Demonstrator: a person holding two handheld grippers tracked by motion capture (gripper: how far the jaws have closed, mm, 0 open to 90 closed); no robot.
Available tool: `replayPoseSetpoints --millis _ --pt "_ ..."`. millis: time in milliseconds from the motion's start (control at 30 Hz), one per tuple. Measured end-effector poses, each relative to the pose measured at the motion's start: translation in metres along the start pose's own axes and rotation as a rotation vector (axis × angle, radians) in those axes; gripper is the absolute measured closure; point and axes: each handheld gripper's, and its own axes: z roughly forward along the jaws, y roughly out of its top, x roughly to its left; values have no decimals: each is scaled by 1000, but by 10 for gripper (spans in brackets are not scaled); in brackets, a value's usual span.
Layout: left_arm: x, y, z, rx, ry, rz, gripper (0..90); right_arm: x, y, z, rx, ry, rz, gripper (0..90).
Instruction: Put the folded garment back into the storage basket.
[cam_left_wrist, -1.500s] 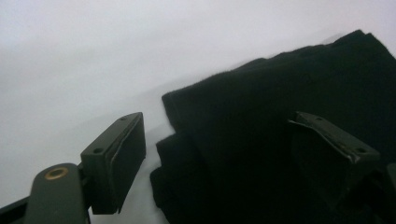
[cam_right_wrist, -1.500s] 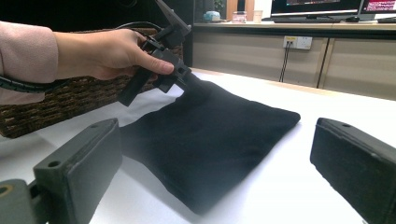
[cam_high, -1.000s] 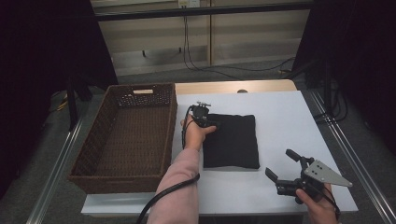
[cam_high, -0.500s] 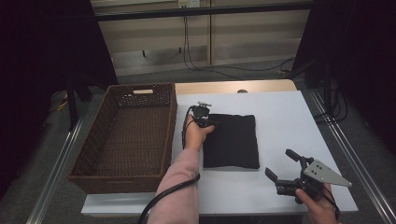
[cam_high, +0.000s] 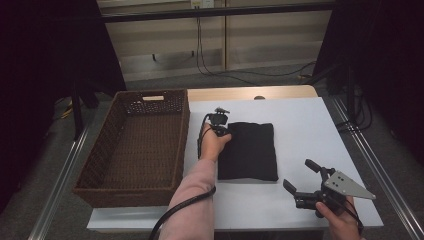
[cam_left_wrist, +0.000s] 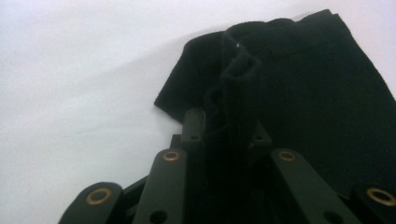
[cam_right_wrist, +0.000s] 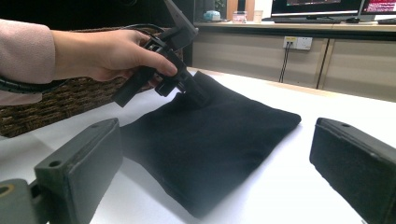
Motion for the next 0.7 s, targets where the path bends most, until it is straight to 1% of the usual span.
replayPoseSetpoints --millis 100,133,167,300,333,367,400,433,467,500,533,567,600,667,700 --pt "-1 1 -2 10 1 -12 771 0 0 0 0 0 0 22" --pt "-2 3 -4 13 -1 -26 773 0 0 0 -2 0 2 22" --pt "-2 4 -6 16 -13 -31 774 0 0 -1 1 -8 1 22" --pt "-4 11 -19 36 -33 -56 779 -1 0 -1 -7 -2 6 22" --pt "-5 13 -21 29 -47 -75 781 -1 0 -1 -3 -4 2 22" --pt "-5 15 -25 39 -53 -69 781 0 0 -1 -1 -8 3 22" --pt "-8 17 -29 30 -51 -88 783 0 0 -1 -1 -5 3 22" --pt "-8 21 -34 43 -51 -76 784 0 0 0 -1 -4 1 22" --pt "-8 22 -37 49 -54 -74 785 0 0 -1 -2 -4 -1 21" --pt "-8 22 -37 49 -54 -74 785 0 0 -1 -2 -4 -1 22" --pt "-11 26 -44 46 -58 -91 786 0 0 -1 -1 -4 -5 22" --pt "-11 26 -44 46 -58 -91 787 0 0 0 -2 -5 -2 22" --pt "-12 29 -50 57 -70 -93 787 0 0 0 -2 -5 0 22" --pt "-14 34 -57 76 -68 -80 789 0 0 0 -4 -2 1 22" --pt "-14 35 -60 70 -79 -84 789 0 0 0 -5 -1 1 22"
